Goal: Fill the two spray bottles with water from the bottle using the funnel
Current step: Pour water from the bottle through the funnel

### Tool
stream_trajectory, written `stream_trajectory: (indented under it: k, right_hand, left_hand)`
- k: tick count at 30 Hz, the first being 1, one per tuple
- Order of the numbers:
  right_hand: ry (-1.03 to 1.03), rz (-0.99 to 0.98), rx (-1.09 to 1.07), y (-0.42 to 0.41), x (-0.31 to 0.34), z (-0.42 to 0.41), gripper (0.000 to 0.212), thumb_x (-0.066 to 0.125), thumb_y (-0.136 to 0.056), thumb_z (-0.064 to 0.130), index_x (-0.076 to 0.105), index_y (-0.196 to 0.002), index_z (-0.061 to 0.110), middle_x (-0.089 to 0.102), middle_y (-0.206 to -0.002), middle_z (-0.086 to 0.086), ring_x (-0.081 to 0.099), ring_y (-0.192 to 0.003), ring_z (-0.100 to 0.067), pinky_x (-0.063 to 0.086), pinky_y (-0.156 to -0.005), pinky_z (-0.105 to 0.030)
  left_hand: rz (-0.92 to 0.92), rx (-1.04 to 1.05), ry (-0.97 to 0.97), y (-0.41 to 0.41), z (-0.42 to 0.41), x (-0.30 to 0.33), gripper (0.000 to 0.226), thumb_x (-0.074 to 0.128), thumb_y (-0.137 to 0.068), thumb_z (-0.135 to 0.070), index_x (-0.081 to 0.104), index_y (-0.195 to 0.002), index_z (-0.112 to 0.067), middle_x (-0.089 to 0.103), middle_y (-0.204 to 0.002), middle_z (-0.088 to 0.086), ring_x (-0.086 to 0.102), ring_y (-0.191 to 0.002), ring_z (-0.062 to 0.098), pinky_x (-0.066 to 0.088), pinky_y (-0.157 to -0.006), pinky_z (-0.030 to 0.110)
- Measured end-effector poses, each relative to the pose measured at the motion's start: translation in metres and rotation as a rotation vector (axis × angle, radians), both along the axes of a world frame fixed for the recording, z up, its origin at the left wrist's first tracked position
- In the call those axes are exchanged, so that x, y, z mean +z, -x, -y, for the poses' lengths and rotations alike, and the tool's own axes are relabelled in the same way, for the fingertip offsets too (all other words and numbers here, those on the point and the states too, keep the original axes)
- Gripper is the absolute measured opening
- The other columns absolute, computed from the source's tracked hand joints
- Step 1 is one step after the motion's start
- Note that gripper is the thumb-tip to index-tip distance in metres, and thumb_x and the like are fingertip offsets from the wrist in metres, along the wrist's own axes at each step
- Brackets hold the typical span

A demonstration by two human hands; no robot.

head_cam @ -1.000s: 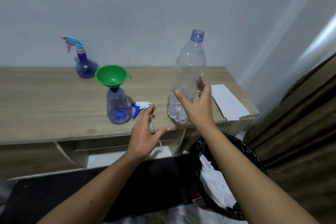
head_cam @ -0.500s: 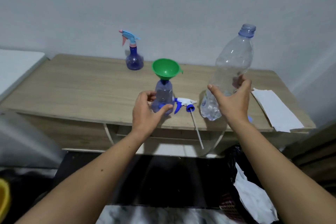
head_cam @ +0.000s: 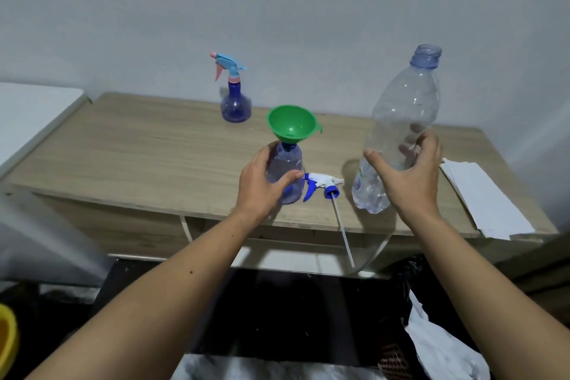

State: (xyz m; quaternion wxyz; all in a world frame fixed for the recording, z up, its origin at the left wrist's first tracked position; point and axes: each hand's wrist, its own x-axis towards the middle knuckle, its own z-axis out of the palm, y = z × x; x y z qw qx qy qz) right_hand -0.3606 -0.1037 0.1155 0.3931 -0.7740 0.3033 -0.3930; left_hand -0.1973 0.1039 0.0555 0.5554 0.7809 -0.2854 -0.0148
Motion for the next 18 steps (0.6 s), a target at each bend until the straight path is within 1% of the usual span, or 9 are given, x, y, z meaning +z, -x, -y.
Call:
stream_trajectory:
  k: [2,3,5,6,8,10,12,15,18]
  right_hand:
    - [0.035,-0.012,0.033,0.002,0.005,0.004,0.085,0.091,-0.071,0.051,0.048,-0.139,0.026,0.044,-0.139,0.006,0.060,-0.126,-0.020,0.053,-0.107,-0.044]
    - [0.060,-0.024,0.056,0.003,0.008,0.007,0.085,0.093,-0.071,0.046,0.048,-0.142,0.027,0.045,-0.140,0.005,0.060,-0.127,-0.019,0.052,-0.108,-0.041]
    - [0.127,-0.068,0.106,0.006,0.015,0.011,0.086,0.095,-0.074,0.032,0.049,-0.147,0.026,0.048,-0.142,0.002,0.057,-0.128,-0.017,0.047,-0.108,-0.028]
    - [0.171,-0.101,0.131,0.008,0.019,0.015,0.086,0.095,-0.074,0.026,0.050,-0.148,0.023,0.050,-0.142,0.000,0.056,-0.128,-0.017,0.042,-0.105,-0.017]
    - [0.257,-0.163,0.175,0.010,0.027,0.020,0.085,0.094,-0.074,0.018,0.052,-0.147,0.017,0.054,-0.140,-0.001,0.054,-0.125,-0.016,0.033,-0.093,0.003]
    - [0.334,-0.221,0.209,0.011,0.034,0.026,0.084,0.095,-0.073,0.015,0.053,-0.146,0.015,0.057,-0.140,-0.003,0.053,-0.126,-0.020,0.028,-0.090,0.007]
    - [0.375,-0.273,0.233,0.012,0.041,0.033,0.085,0.095,-0.073,0.016,0.053,-0.147,0.017,0.057,-0.142,-0.004,0.053,-0.131,-0.025,0.030,-0.091,0.004]
    - [0.374,-0.323,0.229,0.013,0.050,0.041,0.088,0.095,-0.072,0.019,0.052,-0.148,0.024,0.053,-0.144,0.001,0.052,-0.133,-0.024,0.038,-0.099,-0.021]
    - [0.387,-0.346,0.224,0.014,0.055,0.044,0.089,0.096,-0.069,0.020,0.053,-0.148,0.027,0.053,-0.143,0.000,0.053,-0.130,-0.026,0.041,-0.101,-0.032]
  left_hand:
    - [-0.005,-0.002,-0.007,-0.001,0.000,-0.001,0.077,0.093,-0.082,-0.035,0.059,-0.148,-0.016,0.071,-0.136,-0.002,0.067,-0.121,0.014,0.054,-0.104,0.026]
    - [-0.005,-0.003,-0.011,-0.001,0.000,-0.001,0.076,0.093,-0.082,-0.035,0.058,-0.148,-0.017,0.071,-0.136,-0.002,0.067,-0.122,0.014,0.055,-0.105,0.027]
    - [-0.001,-0.001,-0.022,0.000,0.000,-0.001,0.076,0.092,-0.084,-0.034,0.057,-0.149,-0.017,0.070,-0.138,-0.002,0.066,-0.123,0.014,0.055,-0.107,0.032]
    - [0.004,0.000,-0.034,0.000,0.000,-0.001,0.076,0.091,-0.084,-0.035,0.056,-0.150,-0.017,0.069,-0.139,-0.001,0.065,-0.125,0.015,0.054,-0.108,0.034]
    - [0.020,0.000,-0.062,0.000,0.000,0.000,0.077,0.090,-0.085,-0.037,0.055,-0.151,-0.016,0.067,-0.141,0.001,0.063,-0.127,0.017,0.053,-0.109,0.037]
    - [0.032,-0.004,-0.085,-0.001,-0.001,0.002,0.079,0.088,-0.086,-0.040,0.054,-0.153,-0.014,0.066,-0.143,0.002,0.063,-0.129,0.019,0.053,-0.110,0.040]
    - [0.029,-0.007,-0.094,0.000,-0.001,0.003,0.080,0.087,-0.087,-0.041,0.054,-0.154,-0.013,0.065,-0.144,0.003,0.062,-0.130,0.019,0.053,-0.110,0.041]
    - [0.023,-0.003,-0.092,0.001,-0.001,0.003,0.079,0.088,-0.087,-0.040,0.053,-0.153,-0.013,0.065,-0.144,0.003,0.061,-0.130,0.018,0.052,-0.111,0.040]
    - [0.024,-0.005,-0.094,0.000,-0.001,0.003,0.079,0.089,-0.086,-0.040,0.054,-0.152,-0.013,0.066,-0.143,0.002,0.062,-0.129,0.018,0.052,-0.111,0.038]
